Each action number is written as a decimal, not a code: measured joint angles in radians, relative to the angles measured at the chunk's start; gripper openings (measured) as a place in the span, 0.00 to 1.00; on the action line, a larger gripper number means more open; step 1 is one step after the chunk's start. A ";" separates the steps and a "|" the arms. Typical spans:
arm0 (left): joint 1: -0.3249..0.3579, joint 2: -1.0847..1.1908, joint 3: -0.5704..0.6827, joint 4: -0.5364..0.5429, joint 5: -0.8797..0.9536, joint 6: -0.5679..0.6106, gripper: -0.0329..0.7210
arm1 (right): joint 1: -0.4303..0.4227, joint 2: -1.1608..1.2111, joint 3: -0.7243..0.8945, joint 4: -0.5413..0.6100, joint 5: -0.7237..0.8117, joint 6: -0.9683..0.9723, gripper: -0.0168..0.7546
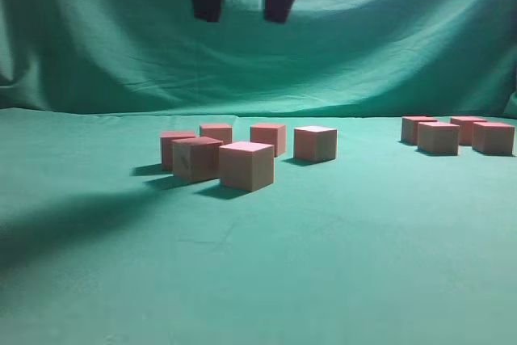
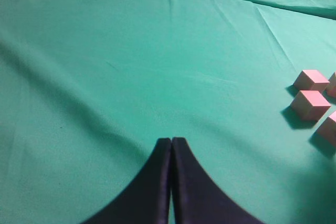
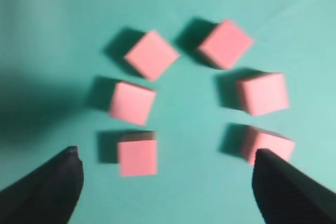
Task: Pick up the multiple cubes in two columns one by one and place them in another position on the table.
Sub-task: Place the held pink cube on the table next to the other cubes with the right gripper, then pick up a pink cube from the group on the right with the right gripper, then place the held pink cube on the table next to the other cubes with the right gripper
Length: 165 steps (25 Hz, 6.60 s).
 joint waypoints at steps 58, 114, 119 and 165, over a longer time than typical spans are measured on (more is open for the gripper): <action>0.000 0.000 0.000 0.000 0.000 0.000 0.04 | -0.384 -0.117 0.293 -0.157 -0.274 0.390 0.36; 0.000 0.000 0.000 0.000 0.000 0.000 0.04 | 0.082 -0.086 0.605 -0.203 -0.467 0.842 0.36; 0.000 0.000 0.000 0.000 0.000 0.000 0.04 | 0.082 -0.086 0.605 -0.205 -0.467 0.842 0.36; 0.000 0.000 0.000 0.000 0.000 0.000 0.04 | -0.093 -0.310 0.284 -0.388 0.003 0.670 0.77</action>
